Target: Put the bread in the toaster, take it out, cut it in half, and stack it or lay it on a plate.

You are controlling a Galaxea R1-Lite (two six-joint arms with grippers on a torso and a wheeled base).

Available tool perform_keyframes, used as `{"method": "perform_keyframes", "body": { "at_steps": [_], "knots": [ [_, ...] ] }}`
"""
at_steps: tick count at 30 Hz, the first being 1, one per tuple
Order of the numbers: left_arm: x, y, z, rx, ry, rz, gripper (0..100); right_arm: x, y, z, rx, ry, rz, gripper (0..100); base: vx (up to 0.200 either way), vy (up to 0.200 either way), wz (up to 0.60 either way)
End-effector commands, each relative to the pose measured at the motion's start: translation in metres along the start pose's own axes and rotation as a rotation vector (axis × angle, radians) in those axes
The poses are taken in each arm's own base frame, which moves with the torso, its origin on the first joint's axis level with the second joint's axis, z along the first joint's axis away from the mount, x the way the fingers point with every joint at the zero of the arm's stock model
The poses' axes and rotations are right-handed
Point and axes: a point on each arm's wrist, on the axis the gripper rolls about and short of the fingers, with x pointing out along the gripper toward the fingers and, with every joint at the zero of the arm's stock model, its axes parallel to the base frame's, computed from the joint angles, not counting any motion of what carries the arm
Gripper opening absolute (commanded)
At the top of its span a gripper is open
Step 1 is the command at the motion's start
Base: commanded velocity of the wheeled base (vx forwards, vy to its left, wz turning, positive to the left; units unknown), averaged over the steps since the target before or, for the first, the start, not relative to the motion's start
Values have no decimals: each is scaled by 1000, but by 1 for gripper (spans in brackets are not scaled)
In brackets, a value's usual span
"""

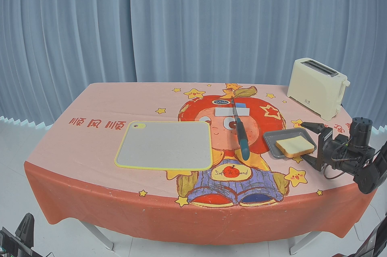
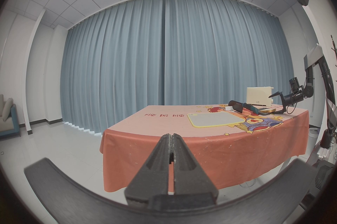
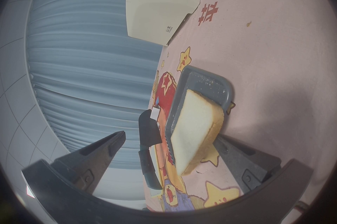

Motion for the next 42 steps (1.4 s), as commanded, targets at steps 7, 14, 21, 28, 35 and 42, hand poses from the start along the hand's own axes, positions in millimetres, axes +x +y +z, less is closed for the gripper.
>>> {"method": "perform_keyframes", "body": {
  "at_steps": [7, 14, 21, 28, 35, 42],
  "knots": [
    [1, 0, -5, 0, 17, 1, 0, 2, -3, 3, 9, -10, -13, 100, 0, 0, 0],
    [1, 0, -5, 0, 17, 1, 0, -4, -13, -2, 18, 2, -57, 0, 0, 0, 0],
    [1, 0, -5, 0, 15, 1, 0, -6, -17, -1, 24, -1, -72, 0, 0, 0, 0],
    [1, 0, -5, 0, 15, 1, 0, -7, -13, -3, 16, 3, -59, 0, 0, 0, 0],
    [1, 0, -5, 0, 17, 1, 0, -13, 0, -2, -6, -12, -2, 0, 0, 0, 0],
    [1, 0, -5, 0, 17, 1, 0, -21, 8, -3, -59, -23, 35, 0, 0, 0, 0]
  ]
}}
